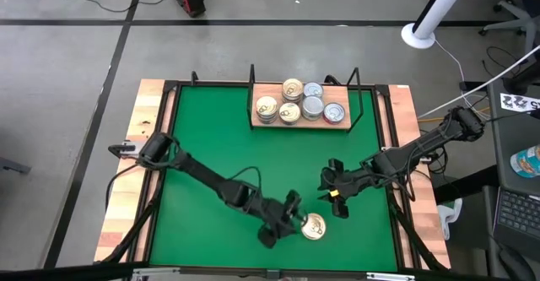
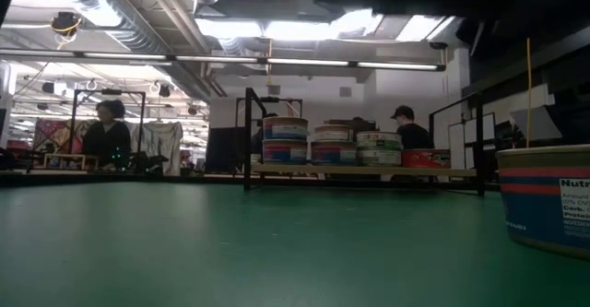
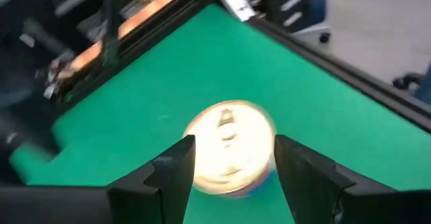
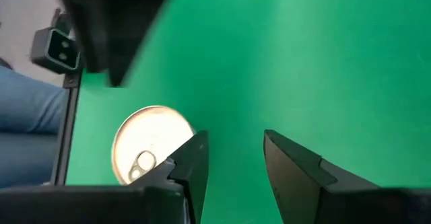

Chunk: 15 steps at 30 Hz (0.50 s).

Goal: Stack canned seafood by type on shelf
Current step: Stack the blue tuna can on top of the blue tuna can on the shelf

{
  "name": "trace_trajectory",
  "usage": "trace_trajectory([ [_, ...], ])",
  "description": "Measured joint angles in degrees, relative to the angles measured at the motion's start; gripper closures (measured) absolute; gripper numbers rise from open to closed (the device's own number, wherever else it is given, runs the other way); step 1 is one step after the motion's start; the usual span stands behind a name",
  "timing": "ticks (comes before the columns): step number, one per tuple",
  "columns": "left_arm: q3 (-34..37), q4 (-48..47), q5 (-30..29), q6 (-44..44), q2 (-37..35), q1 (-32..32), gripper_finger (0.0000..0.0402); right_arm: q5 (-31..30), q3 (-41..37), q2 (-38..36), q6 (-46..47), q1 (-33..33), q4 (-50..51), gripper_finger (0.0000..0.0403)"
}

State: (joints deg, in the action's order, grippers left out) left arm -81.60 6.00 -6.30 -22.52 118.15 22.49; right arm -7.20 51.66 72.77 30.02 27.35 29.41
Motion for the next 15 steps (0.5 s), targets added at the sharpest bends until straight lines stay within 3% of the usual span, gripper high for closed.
trace_trajectory([
  [6,-0.02,1.25,0.05,-7.03,2.18,3.04,0.0211,-0.35,0.0,-0.01,0.15,0.0,-1.29,0.026],
  [15,0.0,8.1,-0.13,-9.81,6.95,1.41,0.0225,1.42,0.0,-0.01,0.18,0.04,-4.07,0.026],
])
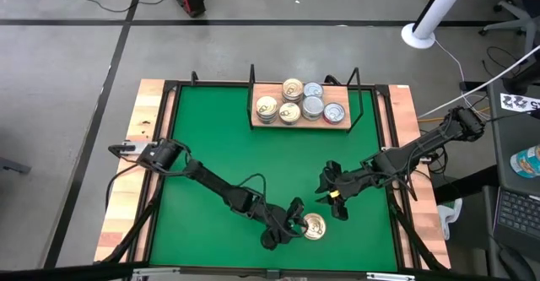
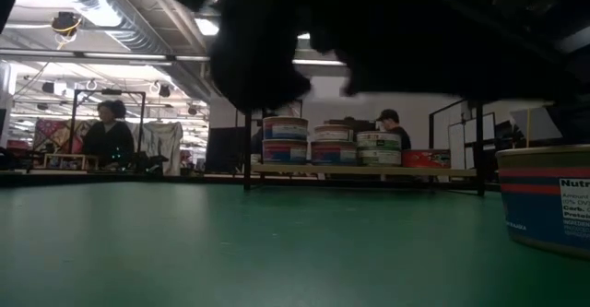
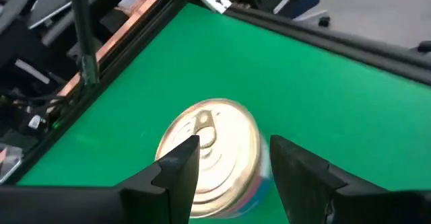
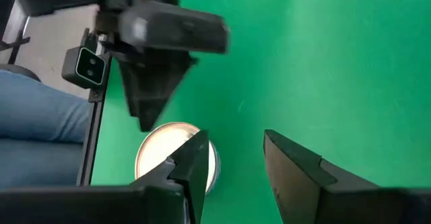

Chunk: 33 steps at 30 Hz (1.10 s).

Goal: Stack canned seafood by type on shelf
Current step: Stack the blue tuna can on top of the blue tuna can on the shelf

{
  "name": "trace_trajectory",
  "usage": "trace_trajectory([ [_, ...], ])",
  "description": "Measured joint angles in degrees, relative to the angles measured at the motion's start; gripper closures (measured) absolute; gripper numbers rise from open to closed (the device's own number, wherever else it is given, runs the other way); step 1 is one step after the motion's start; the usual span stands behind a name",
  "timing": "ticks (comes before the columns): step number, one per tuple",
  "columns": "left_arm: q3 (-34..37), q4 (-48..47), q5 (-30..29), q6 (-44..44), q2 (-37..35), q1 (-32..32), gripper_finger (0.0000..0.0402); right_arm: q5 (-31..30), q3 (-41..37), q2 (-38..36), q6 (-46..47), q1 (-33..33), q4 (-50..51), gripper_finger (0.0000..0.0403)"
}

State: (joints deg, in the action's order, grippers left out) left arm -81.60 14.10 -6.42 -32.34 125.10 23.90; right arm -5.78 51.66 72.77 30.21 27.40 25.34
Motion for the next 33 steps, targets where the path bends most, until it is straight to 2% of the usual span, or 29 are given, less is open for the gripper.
trace_trajectory([
  [11,0.0,-2.7,3.84,-2.7,0.66,-2.97,0.023,0.41,0.0,0.0,-0.01,0.0,0.09,0.026],
  [23,0.0,-2.8,6.84,-8.7,1.55,-3.02,0.023,0.43,0.0,-0.02,-0.01,0.0,0.09,0.026],
  [29,-0.05,-2.06,6.68,-10.73,2.6,-2.93,0.0232,0.43,0.04,-0.04,-0.03,0.0,0.05,0.026],
  [33,-0.07,-1.67,6.04,-11.96,3.56,-3.06,0.0248,0.46,0.04,-0.04,-0.03,0.0,0.05,0.026],
])
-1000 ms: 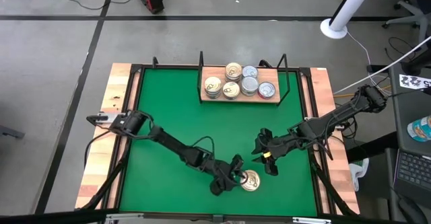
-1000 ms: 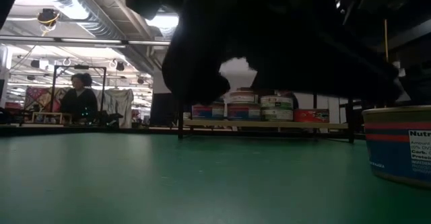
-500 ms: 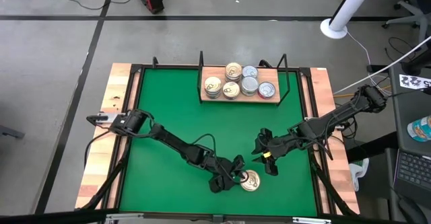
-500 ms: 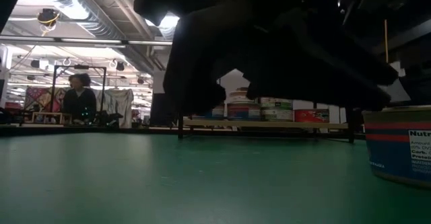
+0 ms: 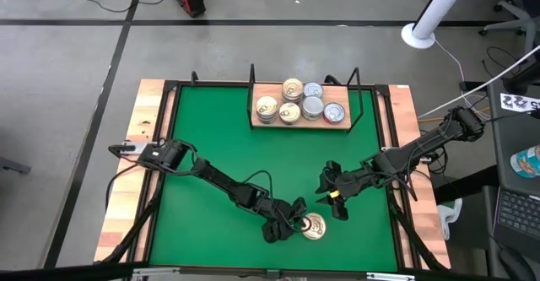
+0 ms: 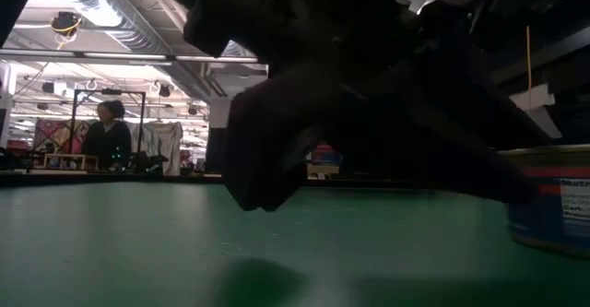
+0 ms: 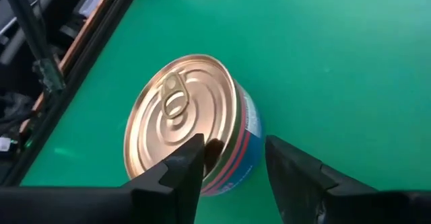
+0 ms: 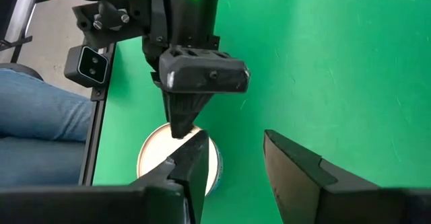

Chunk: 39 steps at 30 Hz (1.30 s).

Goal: Stack canned seafood by type on shelf
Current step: Stack the blue tuna can on top of the blue tuna can on the shelf

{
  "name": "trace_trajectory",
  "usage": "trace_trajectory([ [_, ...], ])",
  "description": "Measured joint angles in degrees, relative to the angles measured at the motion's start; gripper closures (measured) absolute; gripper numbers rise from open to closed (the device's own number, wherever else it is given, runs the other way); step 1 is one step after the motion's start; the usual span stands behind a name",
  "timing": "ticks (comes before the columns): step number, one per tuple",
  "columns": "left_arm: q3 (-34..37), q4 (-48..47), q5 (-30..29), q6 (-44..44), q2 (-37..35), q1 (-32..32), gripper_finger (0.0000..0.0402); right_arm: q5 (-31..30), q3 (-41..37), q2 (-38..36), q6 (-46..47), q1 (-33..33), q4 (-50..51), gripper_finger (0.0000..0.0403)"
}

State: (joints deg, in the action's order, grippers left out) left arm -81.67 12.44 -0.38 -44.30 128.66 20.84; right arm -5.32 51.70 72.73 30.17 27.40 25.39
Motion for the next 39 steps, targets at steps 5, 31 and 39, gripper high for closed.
trace_trajectory([
  [5,-0.07,-0.43,-2.41,-0.19,0.02,-0.16,0.028,0.06,0.01,0.0,0.0,0.0,-0.27,0.026],
  [31,-0.04,-1.43,-14.32,7.34,-0.1,-8.97,0.0399,0.36,0.01,0.0,-0.66,0.02,3.2,0.026],
  [39,0.0,-1.14,-14.27,12.62,-0.13,-12.22,0.04,-8.77,0.0,0.13,-0.66,0.0,14.89,0.026],
])
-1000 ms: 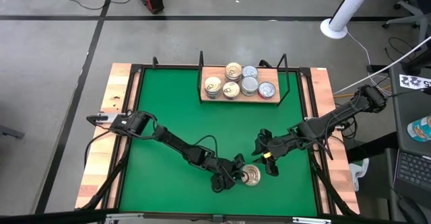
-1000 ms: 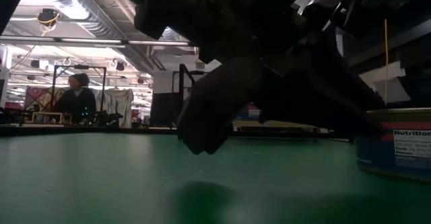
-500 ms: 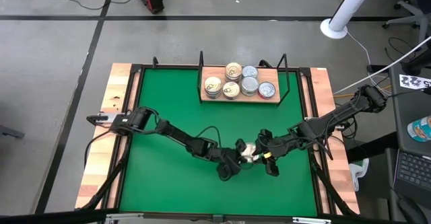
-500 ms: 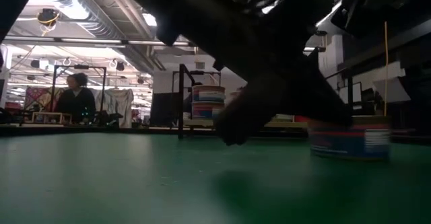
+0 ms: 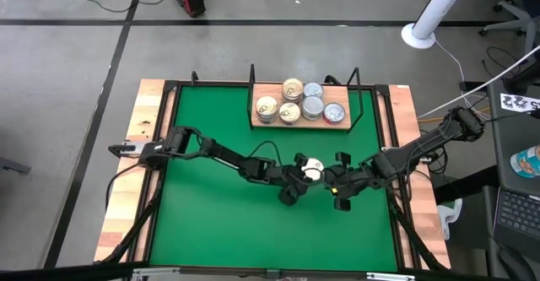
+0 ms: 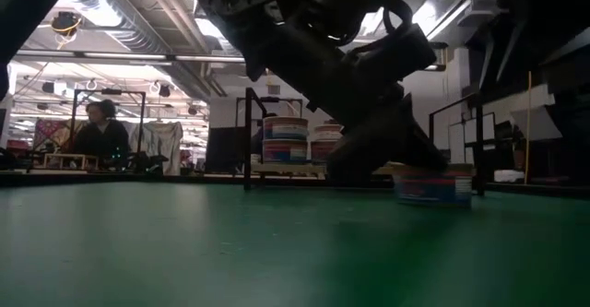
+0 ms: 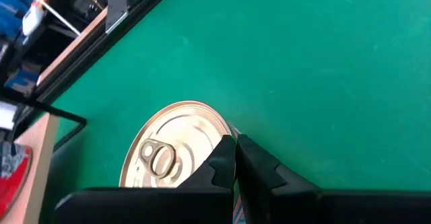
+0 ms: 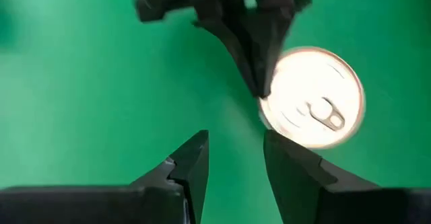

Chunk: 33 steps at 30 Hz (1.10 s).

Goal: Stack canned seafood by type on shelf
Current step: Stack the blue tuna can on top of the blue tuna can on the shelf

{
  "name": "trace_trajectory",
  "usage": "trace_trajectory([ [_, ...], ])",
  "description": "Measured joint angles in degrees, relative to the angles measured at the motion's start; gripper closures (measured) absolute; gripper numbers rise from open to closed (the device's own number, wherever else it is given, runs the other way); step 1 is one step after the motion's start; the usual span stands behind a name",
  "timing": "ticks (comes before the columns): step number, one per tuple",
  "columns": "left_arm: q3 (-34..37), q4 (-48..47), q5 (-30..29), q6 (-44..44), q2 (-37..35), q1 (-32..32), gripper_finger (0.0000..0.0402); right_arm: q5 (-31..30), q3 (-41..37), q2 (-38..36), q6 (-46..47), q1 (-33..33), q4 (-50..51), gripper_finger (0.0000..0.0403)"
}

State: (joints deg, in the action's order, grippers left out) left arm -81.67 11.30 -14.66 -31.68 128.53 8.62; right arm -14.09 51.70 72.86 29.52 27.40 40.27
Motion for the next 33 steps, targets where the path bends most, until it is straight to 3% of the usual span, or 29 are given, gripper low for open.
trace_trajectory([
  [12,0.13,0.1,0.24,5.74,-0.66,-0.74,0.0401,1.84,0.0,0.55,0.26,-0.04,0.34,0.026],
  [33,0.12,-0.01,0.24,10.68,-0.81,-0.93,0.0401,-0.79,0.0,0.53,0.98,-0.07,0.06,0.026],
])
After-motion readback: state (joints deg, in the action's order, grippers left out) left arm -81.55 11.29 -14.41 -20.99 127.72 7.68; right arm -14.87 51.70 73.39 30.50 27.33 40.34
